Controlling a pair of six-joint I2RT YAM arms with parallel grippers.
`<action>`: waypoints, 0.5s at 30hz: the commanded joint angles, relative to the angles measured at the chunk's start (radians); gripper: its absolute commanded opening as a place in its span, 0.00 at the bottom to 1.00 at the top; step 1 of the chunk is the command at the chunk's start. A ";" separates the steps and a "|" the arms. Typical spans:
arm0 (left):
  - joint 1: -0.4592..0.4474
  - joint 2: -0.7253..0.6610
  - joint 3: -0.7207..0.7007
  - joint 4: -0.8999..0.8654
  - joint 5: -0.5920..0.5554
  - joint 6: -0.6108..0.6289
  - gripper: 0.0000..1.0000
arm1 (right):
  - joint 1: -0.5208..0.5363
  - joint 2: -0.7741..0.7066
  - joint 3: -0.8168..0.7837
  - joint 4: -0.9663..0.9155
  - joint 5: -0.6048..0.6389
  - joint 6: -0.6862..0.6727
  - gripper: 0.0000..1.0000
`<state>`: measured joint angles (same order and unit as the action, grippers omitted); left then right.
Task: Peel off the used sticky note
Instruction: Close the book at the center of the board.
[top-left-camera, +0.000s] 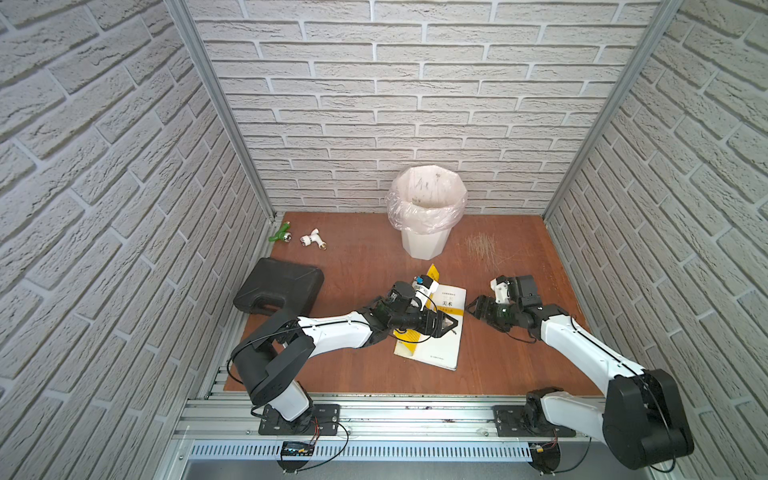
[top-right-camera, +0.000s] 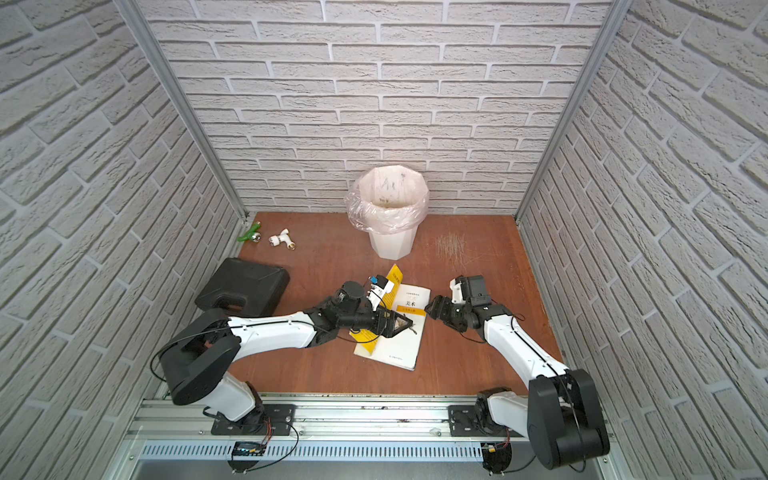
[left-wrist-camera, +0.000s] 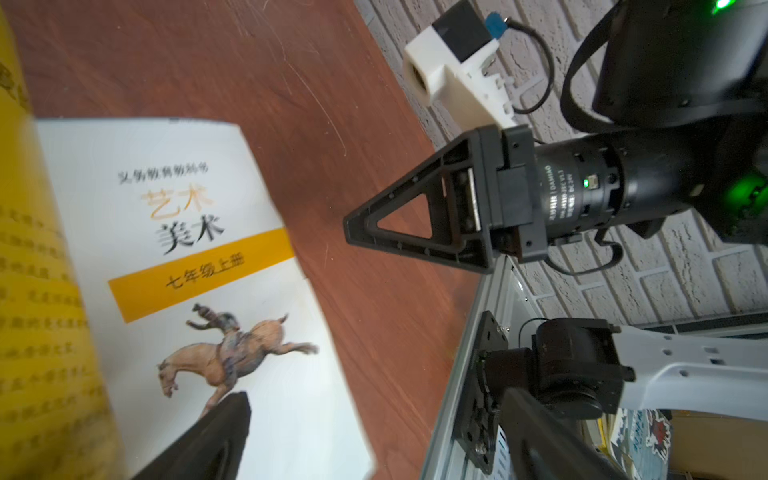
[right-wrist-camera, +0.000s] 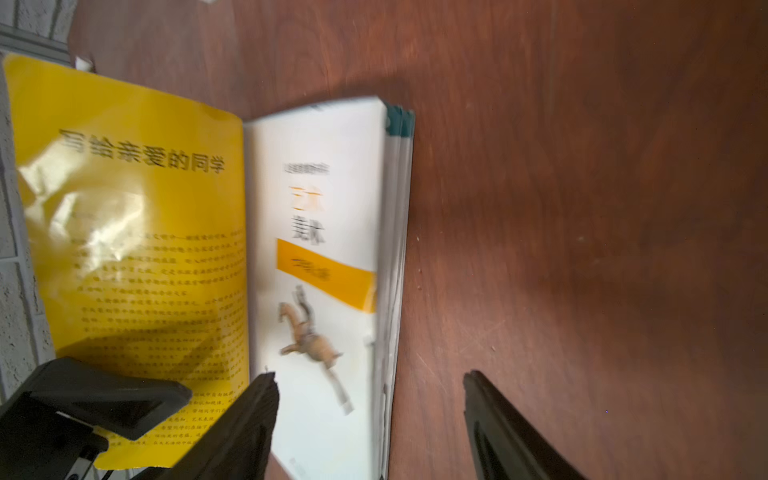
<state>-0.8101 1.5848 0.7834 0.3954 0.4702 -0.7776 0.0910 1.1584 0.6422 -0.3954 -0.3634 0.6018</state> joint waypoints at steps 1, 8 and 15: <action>-0.015 -0.041 0.033 -0.045 0.020 0.029 0.98 | -0.037 -0.061 0.035 -0.106 0.047 -0.056 0.75; -0.022 -0.185 0.068 -0.154 0.022 0.073 0.98 | -0.096 -0.092 0.050 -0.109 0.017 -0.073 0.76; -0.017 -0.351 0.085 -0.306 -0.051 0.154 0.98 | -0.136 -0.104 0.057 -0.032 0.011 -0.069 0.78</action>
<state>-0.8288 1.2930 0.8482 0.1738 0.4614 -0.6914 -0.0319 1.0771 0.6777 -0.4828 -0.3416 0.5442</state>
